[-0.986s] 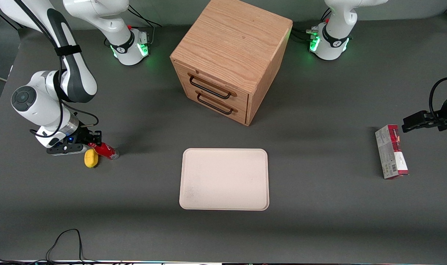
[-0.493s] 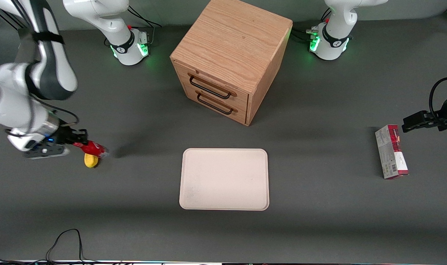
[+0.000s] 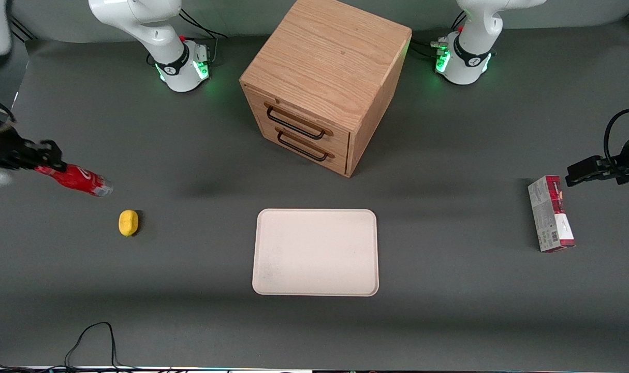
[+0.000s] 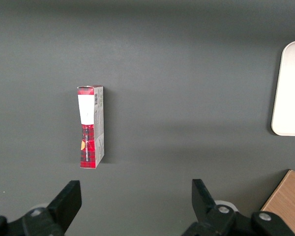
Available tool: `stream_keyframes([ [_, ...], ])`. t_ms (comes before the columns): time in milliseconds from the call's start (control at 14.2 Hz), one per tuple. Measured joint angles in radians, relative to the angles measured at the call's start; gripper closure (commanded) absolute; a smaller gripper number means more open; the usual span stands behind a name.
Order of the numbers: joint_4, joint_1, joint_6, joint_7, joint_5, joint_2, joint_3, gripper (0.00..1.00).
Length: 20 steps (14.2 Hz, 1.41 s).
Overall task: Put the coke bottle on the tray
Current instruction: 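Lift the bottle and carry it toward the white tray, then lower the bottle upright onto the tray and open the right gripper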
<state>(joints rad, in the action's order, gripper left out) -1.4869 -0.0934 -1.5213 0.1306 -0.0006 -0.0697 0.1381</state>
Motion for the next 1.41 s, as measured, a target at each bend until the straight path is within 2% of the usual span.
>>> stream_keyframes([
  [282,0.092,-0.006,0.012,0.003,0.003,-0.054,-0.041,0.86],
  [704,0.437,-0.04,0.011,-0.021,0.0,-0.381,-0.245,0.87],
  [845,0.51,-0.103,0.01,-0.039,-0.032,-0.459,-0.264,0.87],
  [986,0.556,-0.206,-0.001,-0.088,-0.082,-0.507,-0.267,0.87],
  [1127,0.573,-0.286,-0.025,-0.119,-0.099,-0.527,-0.268,0.87],
  [1408,0.583,-0.327,-0.072,-0.123,-0.102,-0.55,-0.268,0.87],
])
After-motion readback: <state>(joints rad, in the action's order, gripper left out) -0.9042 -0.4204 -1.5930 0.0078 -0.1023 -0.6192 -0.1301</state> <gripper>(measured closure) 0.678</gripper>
